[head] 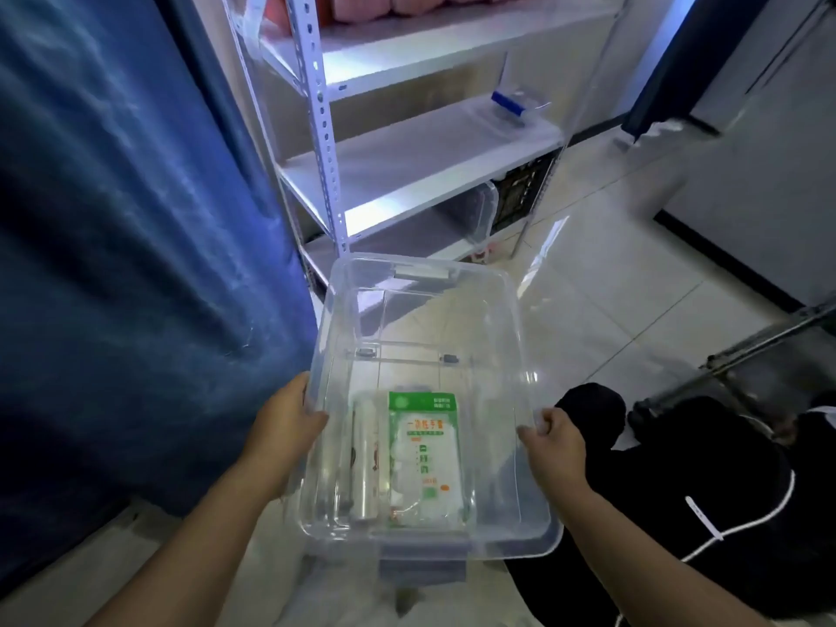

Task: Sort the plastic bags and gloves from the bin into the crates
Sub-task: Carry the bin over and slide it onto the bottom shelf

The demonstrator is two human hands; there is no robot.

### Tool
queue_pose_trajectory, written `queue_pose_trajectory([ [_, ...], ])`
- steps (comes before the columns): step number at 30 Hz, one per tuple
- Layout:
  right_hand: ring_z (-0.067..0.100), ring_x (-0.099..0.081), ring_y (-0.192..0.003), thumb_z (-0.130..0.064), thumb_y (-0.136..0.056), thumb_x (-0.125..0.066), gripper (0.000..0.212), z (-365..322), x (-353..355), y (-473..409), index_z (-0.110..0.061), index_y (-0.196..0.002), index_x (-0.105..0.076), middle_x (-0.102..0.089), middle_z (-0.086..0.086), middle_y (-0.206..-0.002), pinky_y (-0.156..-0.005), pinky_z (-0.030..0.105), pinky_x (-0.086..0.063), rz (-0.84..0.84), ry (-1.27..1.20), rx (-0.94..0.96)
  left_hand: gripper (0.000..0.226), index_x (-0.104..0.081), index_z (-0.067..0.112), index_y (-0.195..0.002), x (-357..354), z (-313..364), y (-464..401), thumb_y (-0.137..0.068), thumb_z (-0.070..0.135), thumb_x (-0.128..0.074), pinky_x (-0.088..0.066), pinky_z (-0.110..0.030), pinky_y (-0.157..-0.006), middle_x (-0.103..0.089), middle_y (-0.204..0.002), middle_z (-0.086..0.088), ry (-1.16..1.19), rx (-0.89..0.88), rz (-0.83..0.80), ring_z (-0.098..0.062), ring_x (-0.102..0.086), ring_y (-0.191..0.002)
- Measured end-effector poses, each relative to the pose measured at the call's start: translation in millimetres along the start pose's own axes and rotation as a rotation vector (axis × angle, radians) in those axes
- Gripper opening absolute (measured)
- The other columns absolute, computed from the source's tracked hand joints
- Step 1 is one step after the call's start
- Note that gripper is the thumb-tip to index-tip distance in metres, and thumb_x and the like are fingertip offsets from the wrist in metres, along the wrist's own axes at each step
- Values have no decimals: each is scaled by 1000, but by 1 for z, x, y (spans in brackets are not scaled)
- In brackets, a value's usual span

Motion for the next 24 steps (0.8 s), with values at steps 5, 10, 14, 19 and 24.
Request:
queue_pose_trajectory([
  [5, 9, -47, -57, -7, -80, -65, 14, -28, -18, -59, -11, -82, -52, -50, -3, -67, -50, 23, -36, 58, -26, -94, 31, -57, 17, -103, -9, 35, -105, -74, 7, -60, -36, -18, -53, -65, -87, -6, -108, -70, -85, -20, -56, -73],
  [10, 11, -53, -56, -10, -78, -66, 15, -61, -34, -111, -17, -74, -53, -57, -1, -66, -45, 23, -36, 128, -21, -157, 36, -53, 20, -111, -20, 58, -195, -77, 10, -60, -33, -21, -54, -60, -91, -2, -183, -101, -179, -17, -53, -77],
  [14, 9, -52, -54, -11, -77, -66, 21, -71, -46, -143, -22, -69, -50, -56, -4, -64, -44, 22, -33, 175, -23, -206, 40, -50, 21, -115, -37, 71, -254, -77, 12, -59, -35, -23, -54, -58, -89, -1, -241, -108, -241, -17, -54, -74],
  [19, 13, -54, -58, -11, -76, -64, 15, -67, -52, -189, -20, -74, -52, -57, -3, -67, -46, 24, -35, 194, 4, -287, 45, -51, 21, -117, -67, 91, -309, -74, 13, -60, -32, -17, -50, -57, -84, 3, -278, -134, -300, -13, -52, -65],
  [24, 16, -52, -58, -11, -76, -62, 19, -55, -63, -257, -21, -67, -48, -55, -3, -64, -49, 25, -36, 173, 37, -327, 40, -51, 22, -111, -108, 99, -360, -73, 11, -60, -36, -24, -51, -53, -74, 11, -316, -89, -326, -10, -53, -62],
])
Point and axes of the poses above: each hand's wrist, its own y-axis away from the middle knuckle, its own x-axis out of the back of the hand, z = x × y, the point moved 8 cm from there along -y, towards the middle knuckle
